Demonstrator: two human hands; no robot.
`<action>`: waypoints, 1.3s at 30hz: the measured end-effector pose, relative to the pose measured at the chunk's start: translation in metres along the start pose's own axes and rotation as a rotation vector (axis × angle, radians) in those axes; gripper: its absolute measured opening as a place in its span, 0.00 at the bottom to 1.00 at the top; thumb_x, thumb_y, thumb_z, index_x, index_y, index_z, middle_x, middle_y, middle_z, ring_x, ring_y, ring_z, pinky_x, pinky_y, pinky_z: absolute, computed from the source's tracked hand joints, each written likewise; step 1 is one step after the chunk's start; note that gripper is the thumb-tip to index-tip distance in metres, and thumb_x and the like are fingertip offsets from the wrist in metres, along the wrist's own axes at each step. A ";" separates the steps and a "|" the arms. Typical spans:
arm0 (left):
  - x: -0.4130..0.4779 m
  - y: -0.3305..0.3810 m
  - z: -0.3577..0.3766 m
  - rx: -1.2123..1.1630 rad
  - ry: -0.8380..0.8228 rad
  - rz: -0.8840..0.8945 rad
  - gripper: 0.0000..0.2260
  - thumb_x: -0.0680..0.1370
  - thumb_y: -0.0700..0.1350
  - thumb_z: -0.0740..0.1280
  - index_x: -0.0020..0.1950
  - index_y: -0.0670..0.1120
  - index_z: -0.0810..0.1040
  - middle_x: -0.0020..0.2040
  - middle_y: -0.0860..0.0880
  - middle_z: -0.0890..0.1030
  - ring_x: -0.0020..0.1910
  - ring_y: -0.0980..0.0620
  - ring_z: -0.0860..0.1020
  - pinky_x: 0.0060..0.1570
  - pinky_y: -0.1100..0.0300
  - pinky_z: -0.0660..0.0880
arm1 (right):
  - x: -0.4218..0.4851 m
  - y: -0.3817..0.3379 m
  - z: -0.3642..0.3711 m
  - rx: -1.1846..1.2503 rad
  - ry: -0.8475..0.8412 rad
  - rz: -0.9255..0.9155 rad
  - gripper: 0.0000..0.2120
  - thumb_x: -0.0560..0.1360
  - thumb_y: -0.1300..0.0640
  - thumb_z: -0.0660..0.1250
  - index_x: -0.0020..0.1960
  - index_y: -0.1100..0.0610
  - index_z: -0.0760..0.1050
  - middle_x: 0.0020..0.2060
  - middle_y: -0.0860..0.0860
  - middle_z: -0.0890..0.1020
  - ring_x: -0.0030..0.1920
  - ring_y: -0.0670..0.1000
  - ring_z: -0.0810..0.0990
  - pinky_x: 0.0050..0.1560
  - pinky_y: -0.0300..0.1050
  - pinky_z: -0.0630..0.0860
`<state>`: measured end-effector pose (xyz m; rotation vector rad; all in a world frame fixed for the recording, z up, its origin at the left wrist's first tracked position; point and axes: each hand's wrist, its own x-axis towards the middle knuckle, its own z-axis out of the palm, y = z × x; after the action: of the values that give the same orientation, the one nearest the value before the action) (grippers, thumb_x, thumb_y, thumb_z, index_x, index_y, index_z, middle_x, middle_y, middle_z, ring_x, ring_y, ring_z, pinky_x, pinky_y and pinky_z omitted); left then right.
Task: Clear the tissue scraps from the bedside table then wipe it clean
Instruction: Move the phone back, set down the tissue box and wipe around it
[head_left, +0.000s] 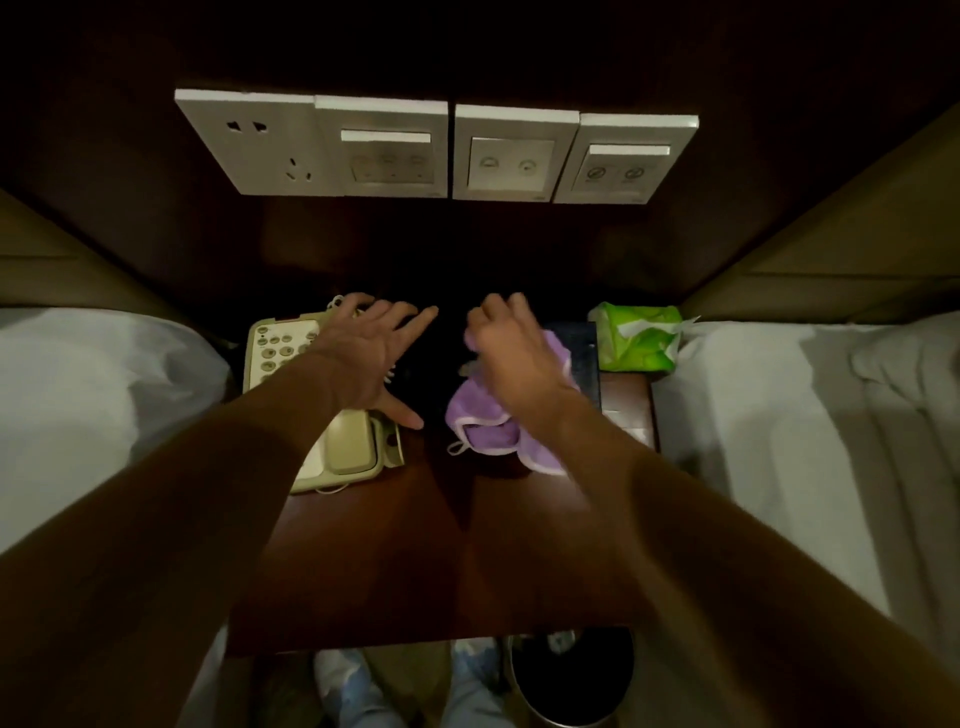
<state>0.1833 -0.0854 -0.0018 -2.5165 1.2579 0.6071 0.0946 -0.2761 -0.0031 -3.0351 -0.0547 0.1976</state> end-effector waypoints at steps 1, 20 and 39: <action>0.000 0.000 0.000 -0.005 0.002 -0.002 0.66 0.59 0.84 0.63 0.84 0.50 0.41 0.81 0.48 0.59 0.77 0.47 0.61 0.77 0.47 0.52 | -0.009 0.024 0.002 -0.053 -0.010 0.027 0.16 0.73 0.58 0.72 0.60 0.58 0.76 0.59 0.56 0.75 0.60 0.59 0.70 0.58 0.52 0.68; 0.001 -0.002 -0.011 0.212 -0.084 0.058 0.70 0.60 0.81 0.68 0.82 0.46 0.33 0.79 0.46 0.58 0.73 0.46 0.65 0.75 0.48 0.55 | -0.026 -0.098 0.031 0.360 0.108 -0.004 0.11 0.74 0.61 0.71 0.56 0.61 0.77 0.53 0.57 0.77 0.54 0.56 0.71 0.55 0.50 0.70; 0.000 0.012 -0.013 0.125 -0.148 -0.011 0.71 0.58 0.84 0.65 0.82 0.46 0.31 0.82 0.44 0.55 0.79 0.43 0.60 0.79 0.46 0.50 | -0.073 0.006 0.020 0.181 0.019 0.224 0.16 0.71 0.70 0.67 0.56 0.58 0.81 0.58 0.55 0.77 0.58 0.58 0.71 0.55 0.48 0.68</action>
<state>0.1770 -0.0973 0.0091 -2.3297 1.1896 0.6774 0.0201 -0.2836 -0.0146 -2.8560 0.2903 0.1797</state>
